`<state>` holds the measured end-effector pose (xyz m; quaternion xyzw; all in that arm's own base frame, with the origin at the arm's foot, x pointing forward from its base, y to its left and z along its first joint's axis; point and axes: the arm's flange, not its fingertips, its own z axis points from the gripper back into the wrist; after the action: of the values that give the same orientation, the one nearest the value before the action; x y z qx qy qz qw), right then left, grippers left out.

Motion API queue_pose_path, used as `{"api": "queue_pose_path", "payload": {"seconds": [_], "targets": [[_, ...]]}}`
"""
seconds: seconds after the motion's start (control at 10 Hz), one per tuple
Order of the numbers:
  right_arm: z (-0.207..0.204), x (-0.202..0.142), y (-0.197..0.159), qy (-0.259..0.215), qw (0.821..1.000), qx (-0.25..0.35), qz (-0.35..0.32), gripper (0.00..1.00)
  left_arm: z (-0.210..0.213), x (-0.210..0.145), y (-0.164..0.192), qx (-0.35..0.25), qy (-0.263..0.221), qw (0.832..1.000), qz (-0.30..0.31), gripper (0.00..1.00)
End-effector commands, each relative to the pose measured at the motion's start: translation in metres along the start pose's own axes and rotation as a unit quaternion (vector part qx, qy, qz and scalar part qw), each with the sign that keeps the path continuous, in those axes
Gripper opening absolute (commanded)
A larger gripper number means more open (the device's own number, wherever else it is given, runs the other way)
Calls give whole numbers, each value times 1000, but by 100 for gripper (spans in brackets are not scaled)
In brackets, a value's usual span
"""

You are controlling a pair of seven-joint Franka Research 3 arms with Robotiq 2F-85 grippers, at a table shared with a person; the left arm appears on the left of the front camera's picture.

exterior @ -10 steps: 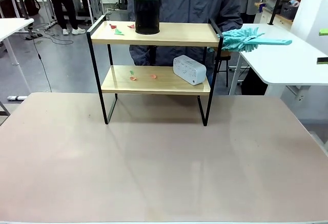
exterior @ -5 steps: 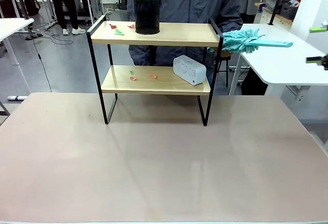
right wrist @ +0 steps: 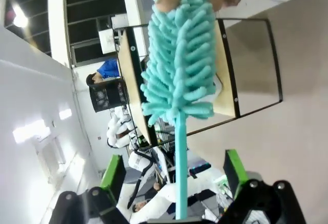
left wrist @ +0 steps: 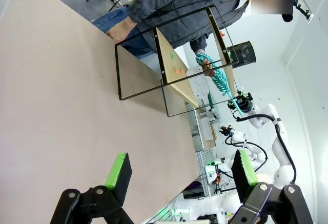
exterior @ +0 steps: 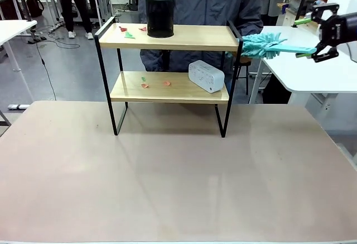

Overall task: Clean the shelf.
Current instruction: Pick up the Duster from the human.

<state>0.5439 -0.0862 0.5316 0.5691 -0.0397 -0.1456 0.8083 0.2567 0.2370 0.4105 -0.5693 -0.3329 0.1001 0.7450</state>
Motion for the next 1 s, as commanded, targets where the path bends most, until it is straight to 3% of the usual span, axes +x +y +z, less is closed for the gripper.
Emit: {"api": "queue_pose_path", "payload": {"seconds": [0.0, 0.2, 0.6, 0.9], "targets": [[-6, 14, 8, 51, 998, -13, -23, 100, -1, -1, -1, -10, -8, 1000, -12, 100], [-23, 25, 5, 85, 995, -28, -53, 100, -1, -1, -1, -10, -8, 1000, -12, 100], [-41, 26, 6, 157, 985, -40, -54, 100, -1, -1, -1, -10, -8, 1000, -12, 100], [-44, 27, 6, 153, 986, -46, -54, 100, -1, -1, -1, -10, -8, 1000, -12, 100]]}}
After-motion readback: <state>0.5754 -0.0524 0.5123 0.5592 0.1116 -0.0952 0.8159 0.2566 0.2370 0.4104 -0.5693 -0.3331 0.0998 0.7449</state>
